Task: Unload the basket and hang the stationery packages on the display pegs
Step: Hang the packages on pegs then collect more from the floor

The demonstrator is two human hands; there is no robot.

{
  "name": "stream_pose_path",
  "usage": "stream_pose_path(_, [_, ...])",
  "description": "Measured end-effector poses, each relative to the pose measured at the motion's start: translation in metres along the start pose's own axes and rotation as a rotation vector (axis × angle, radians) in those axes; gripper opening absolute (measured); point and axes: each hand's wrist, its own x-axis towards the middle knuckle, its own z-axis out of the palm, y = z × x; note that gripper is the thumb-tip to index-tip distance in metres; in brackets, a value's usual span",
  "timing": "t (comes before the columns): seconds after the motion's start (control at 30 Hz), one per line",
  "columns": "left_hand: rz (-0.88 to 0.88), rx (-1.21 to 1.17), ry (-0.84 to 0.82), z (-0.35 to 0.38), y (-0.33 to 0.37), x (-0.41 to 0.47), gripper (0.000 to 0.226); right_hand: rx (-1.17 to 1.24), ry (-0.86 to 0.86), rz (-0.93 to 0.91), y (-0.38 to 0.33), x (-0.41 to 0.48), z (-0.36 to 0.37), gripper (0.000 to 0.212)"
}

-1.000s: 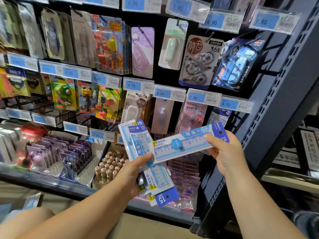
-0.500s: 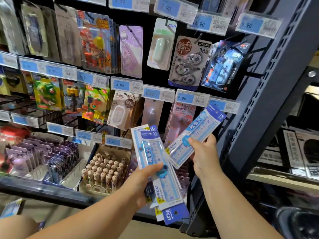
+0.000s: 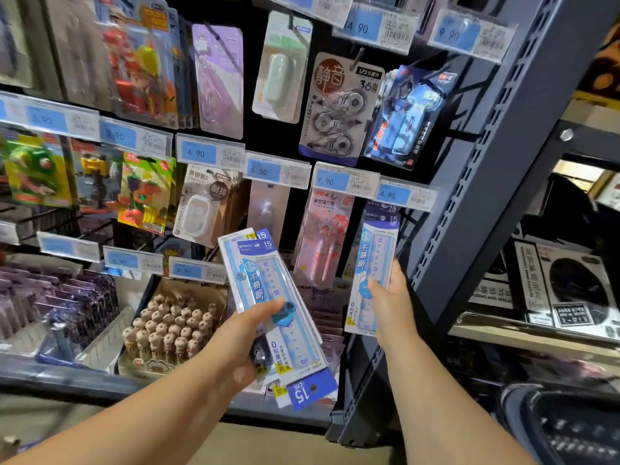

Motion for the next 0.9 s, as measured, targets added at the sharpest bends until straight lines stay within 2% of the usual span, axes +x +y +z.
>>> stream_pose_path(0.17, [0.011, -0.006, -0.050, 0.004, 0.002, 0.001, 0.046, -0.016, 0.044, -0.038, 0.003, 0.009, 0.000, 0.065])
stream_pose_path(0.37, [0.005, -0.015, -0.048, 0.005, 0.003, 0.002, 0.029, 0.015, 0.130, -0.090, 0.009, 0.010, 0.001, 0.061])
stream_pose_path(0.67, [0.019, -0.017, -0.040, 0.008, 0.006, 0.003, 0.032, -0.095, 0.163, -0.032, 0.000, 0.029, 0.008, 0.063])
stream_pose_path(0.9, [0.022, -0.007, -0.073, 0.010, 0.009, 0.000, 0.033, -0.164, 0.188, -0.056, 0.000, 0.029, 0.013, 0.059])
